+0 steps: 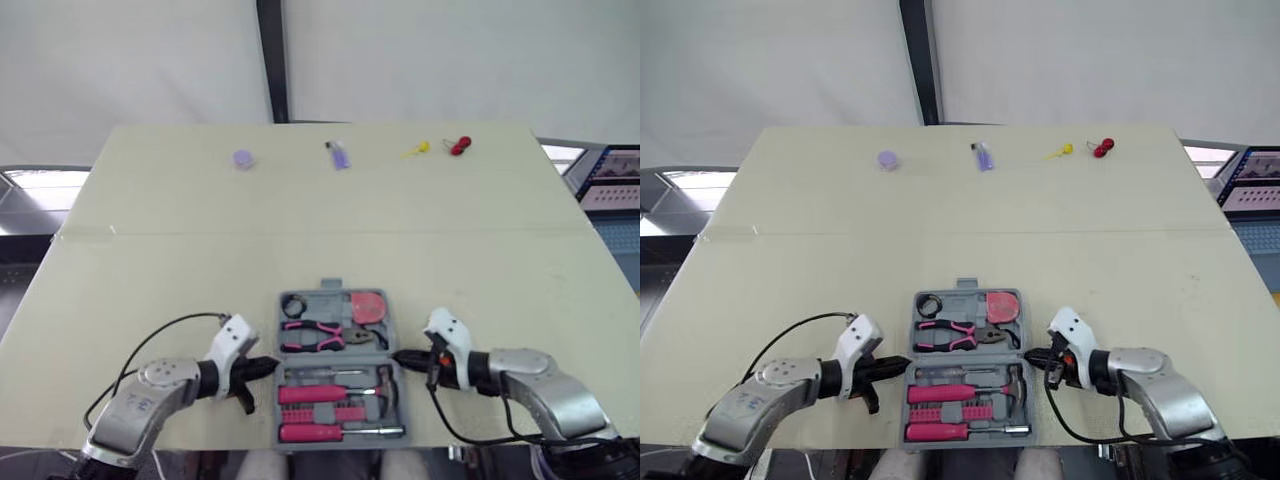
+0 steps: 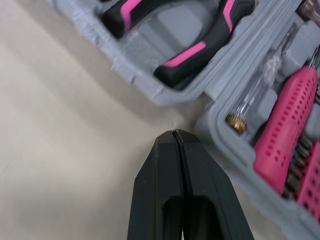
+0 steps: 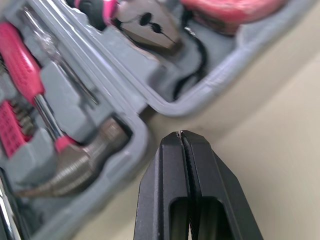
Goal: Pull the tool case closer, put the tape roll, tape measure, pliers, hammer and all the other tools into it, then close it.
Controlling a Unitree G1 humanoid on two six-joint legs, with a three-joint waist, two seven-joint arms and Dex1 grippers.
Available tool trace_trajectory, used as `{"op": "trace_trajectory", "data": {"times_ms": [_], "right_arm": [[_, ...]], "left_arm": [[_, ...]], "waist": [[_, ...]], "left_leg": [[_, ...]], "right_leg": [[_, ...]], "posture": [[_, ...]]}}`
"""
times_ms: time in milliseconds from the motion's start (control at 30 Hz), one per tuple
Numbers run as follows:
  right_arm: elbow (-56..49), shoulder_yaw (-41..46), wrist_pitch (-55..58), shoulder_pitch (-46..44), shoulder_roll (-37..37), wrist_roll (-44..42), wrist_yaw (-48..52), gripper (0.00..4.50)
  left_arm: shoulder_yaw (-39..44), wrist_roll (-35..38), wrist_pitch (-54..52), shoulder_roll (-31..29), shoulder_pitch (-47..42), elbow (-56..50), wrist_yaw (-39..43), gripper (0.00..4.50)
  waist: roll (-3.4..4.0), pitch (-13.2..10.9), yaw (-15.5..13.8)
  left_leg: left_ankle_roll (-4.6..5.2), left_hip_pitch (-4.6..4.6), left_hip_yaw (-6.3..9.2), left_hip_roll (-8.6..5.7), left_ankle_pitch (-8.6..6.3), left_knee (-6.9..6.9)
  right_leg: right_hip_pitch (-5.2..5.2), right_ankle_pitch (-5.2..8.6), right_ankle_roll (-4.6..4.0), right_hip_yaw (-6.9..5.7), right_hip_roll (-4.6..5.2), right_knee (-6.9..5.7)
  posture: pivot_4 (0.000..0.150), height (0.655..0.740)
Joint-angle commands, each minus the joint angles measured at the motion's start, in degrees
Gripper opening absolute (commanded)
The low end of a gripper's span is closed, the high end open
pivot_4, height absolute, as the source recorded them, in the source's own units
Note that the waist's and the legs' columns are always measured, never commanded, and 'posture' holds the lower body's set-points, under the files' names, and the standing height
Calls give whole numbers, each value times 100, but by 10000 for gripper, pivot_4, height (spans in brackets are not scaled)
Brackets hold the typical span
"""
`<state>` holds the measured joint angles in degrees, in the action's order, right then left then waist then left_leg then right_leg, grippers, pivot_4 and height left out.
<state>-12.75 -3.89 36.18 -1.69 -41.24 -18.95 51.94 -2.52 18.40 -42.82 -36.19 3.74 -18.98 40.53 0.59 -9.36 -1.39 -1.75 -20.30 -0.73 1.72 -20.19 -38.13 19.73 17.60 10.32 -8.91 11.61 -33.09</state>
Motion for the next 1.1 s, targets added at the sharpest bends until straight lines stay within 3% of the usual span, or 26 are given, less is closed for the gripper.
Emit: {"op": "trace_trajectory", "data": {"times_ms": [33, 133, 233, 333, 633, 1100], "right_arm": [[89, 458, 196, -207, -148, -360, 162, 3020], [362, 919, 1002, -799, 78, -1184, 216, 12998], [923, 796, 1674, -1562, 196, -1306, 71, 28248], [1566, 670, 2204, -2180, 397, -1348, -70, 43954], [2455, 173, 2866, -2837, 961, -1149, -227, 44595], [2731, 292, 2919, -2885, 1500, -1343, -67, 44595]], "left_arm": [[531, 169, 323, -170, 30, 229, 203, 0], [917, 631, 518, -244, -18, 177, 715, 0], [802, 1034, 422, -646, 257, -335, 1467, 0], [396, 960, 562, -868, 476, -615, 1748, 0], [-1173, -304, 1607, -948, 484, -231, 1766, 0], [-1606, -917, 2705, -871, 213, 647, 1651, 0]], "waist": [[0, 0, 1], [0, -1, 10], [1, -2, 37], [6, -4, 35], [12, -5, 15], [30, 7, 109]], "left_leg": [[0, 0, 0, 0, 0, 0], [0, -1, 0, 0, 0, 0], [-1, -1, 0, 4, 0, 1], [-2, -1, -1, 5, -1, 10], [-3, -7, -8, 4, -1, 4], [-3, 11, -17, 7, -1, 10]], "right_leg": [[-1, 0, 0, 0, 0, 0], [0, 0, 0, 0, 0, 0], [2, 0, 0, -1, -2, -2], [8, 0, -1, -2, -2, 0], [18, 0, -1, 0, -2, -8], [19, 0, -1, 0, -1, -32]], "posture": [[1500, 7400], [1500, 7400], [1500, 7400], [1500, 7400], [1500, 7400], [1500, 7400]]}}
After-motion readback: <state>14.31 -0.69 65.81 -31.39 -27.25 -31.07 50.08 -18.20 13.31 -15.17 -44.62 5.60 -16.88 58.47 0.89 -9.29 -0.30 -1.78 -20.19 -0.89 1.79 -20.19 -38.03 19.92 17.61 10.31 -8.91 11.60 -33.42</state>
